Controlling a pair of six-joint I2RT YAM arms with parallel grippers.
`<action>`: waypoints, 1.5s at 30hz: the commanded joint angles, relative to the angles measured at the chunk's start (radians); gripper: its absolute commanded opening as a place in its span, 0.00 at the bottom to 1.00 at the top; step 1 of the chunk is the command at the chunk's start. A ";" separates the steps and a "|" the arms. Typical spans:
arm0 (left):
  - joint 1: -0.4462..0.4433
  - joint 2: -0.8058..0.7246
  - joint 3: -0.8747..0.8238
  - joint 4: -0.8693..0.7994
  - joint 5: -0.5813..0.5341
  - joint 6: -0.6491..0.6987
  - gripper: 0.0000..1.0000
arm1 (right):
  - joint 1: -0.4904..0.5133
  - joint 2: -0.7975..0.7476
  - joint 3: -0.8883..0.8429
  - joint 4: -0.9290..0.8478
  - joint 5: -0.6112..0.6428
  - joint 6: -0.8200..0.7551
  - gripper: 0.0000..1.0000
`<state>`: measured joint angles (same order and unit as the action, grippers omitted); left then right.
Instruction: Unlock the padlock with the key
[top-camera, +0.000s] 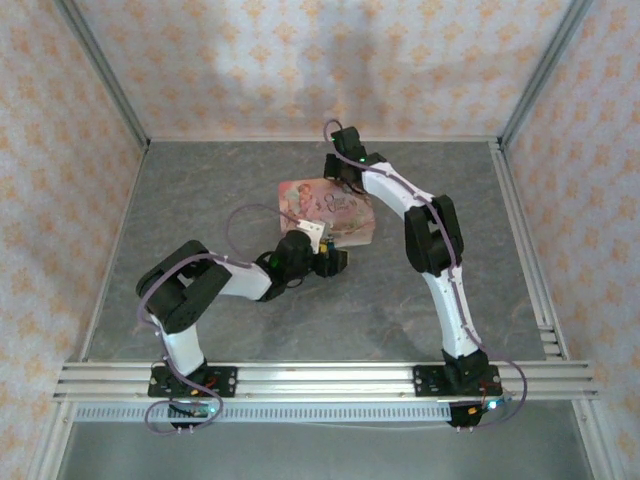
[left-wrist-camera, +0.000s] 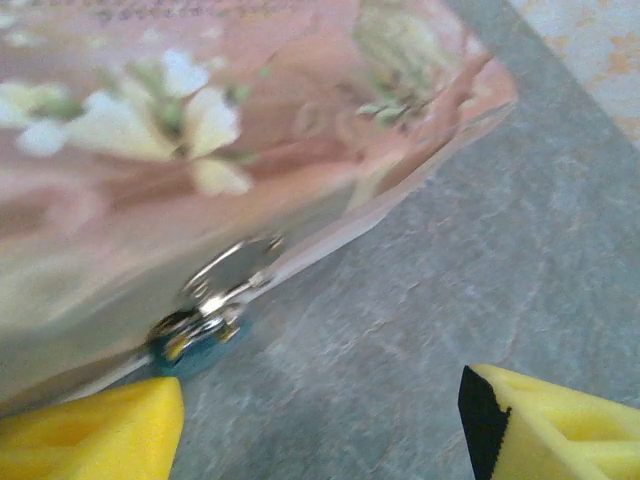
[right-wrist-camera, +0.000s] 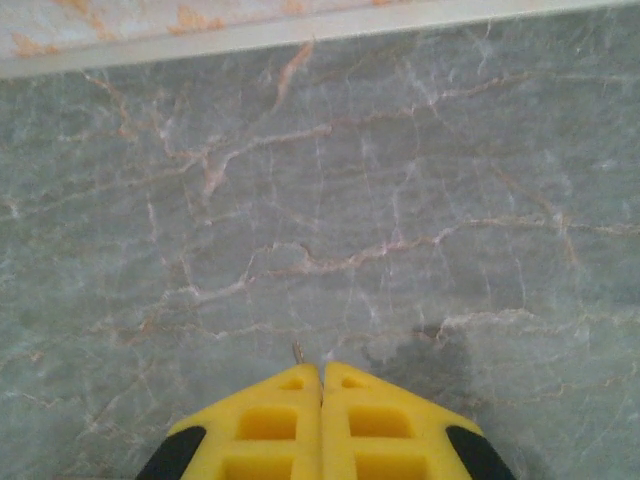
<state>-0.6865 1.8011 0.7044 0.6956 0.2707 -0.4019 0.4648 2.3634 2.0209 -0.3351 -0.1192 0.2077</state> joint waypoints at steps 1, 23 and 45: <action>0.013 0.026 0.039 0.066 0.049 0.021 0.71 | 0.012 -0.005 -0.054 0.006 -0.001 0.009 0.00; -0.019 -0.010 -0.019 -0.023 -0.300 -0.023 0.71 | 0.018 -0.035 -0.120 0.052 0.003 0.002 0.00; -0.010 0.123 0.178 -0.007 0.042 0.069 0.46 | 0.034 -0.040 -0.178 0.083 0.010 0.007 0.00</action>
<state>-0.7002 1.9030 0.8383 0.6697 0.2409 -0.3595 0.4847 2.3161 1.8896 -0.1410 -0.1104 0.2077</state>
